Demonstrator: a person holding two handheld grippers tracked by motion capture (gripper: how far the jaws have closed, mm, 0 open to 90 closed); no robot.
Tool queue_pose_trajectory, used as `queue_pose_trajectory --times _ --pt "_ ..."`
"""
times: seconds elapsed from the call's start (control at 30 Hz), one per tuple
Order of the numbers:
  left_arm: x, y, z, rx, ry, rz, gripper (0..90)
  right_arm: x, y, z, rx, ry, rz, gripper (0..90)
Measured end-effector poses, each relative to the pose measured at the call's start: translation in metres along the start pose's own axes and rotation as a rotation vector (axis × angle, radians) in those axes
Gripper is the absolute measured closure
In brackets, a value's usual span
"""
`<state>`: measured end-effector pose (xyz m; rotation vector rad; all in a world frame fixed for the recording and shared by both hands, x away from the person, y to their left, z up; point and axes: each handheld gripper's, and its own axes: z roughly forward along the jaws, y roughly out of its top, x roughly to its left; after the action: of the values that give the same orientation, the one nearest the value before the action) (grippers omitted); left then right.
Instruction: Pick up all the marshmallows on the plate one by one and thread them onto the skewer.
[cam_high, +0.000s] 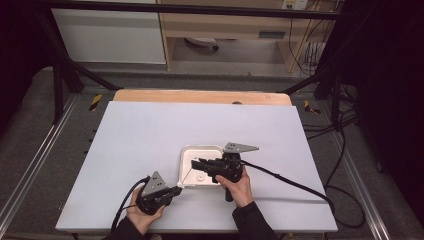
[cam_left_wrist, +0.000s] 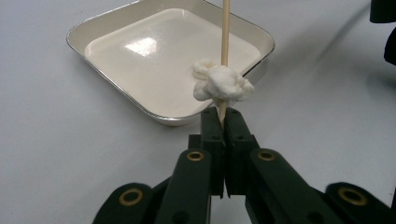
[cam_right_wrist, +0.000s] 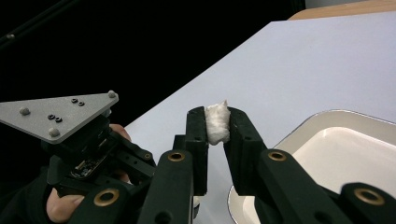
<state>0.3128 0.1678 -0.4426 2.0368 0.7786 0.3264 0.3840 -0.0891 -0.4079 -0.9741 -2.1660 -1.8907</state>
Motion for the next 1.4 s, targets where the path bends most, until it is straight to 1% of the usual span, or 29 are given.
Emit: queue_pose_trajectory --times 0.27,0.43,0.77,0.8,0.83,0.87,0.9,0.93,0.97,1.03,1.13,1.3,1.4 --pt "0.0 0.0 0.0 -0.005 -0.008 -0.012 88.7 0.001 -0.003 0.002 -0.017 0.007 -0.003 80.8" --pt "0.0 0.0 0.0 -0.004 -0.008 -0.012 88.7 0.001 -0.005 0.003 -0.018 0.008 -0.005 80.8" --pt "0.0 0.0 0.0 -0.008 -0.008 -0.014 88.7 0.0 -0.009 0.004 -0.007 0.013 0.001 80.7" --pt "0.0 0.001 -0.001 -0.032 -0.018 -0.019 88.7 0.001 -0.009 0.005 -0.004 0.014 0.003 80.6" --pt "0.0 0.003 -0.002 -0.04 -0.016 -0.02 88.7 0.0 -0.011 0.007 0.041 0.033 0.018 80.2" --pt "-0.001 0.005 -0.002 -0.039 -0.004 -0.013 88.7 0.0 -0.014 0.01 0.06 0.04 0.022 79.8" --pt "0.0 0.006 -0.001 -0.036 -0.003 -0.012 88.7 0.0 -0.018 0.012 0.064 0.042 0.015 79.7" --pt "0.0 0.005 0.0 -0.036 -0.004 -0.02 88.7 0.0 -0.02 0.013 0.049 0.042 0.006 79.6" --pt "0.0 0.005 0.0 -0.028 0.0 -0.022 88.6 0.0 -0.02 0.013 0.048 0.04 0.008 79.5" --pt "0.001 0.004 0.001 -0.031 0.0 -0.025 88.6 0.0 -0.021 0.015 0.052 0.033 0.008 79.3" --pt "0.0 0.005 0.002 -0.037 0.002 -0.023 88.5 0.001 -0.025 0.019 0.087 0.037 0.014 78.4" --pt "0.0 0.005 0.005 -0.028 0.002 -0.021 88.5 0.001 -0.032 0.022 0.116 0.038 0.025 76.3" --pt "0.001 0.005 0.005 -0.032 -0.002 -0.026 88.5 0.001 -0.031 0.021 0.122 0.036 0.022 70.6"
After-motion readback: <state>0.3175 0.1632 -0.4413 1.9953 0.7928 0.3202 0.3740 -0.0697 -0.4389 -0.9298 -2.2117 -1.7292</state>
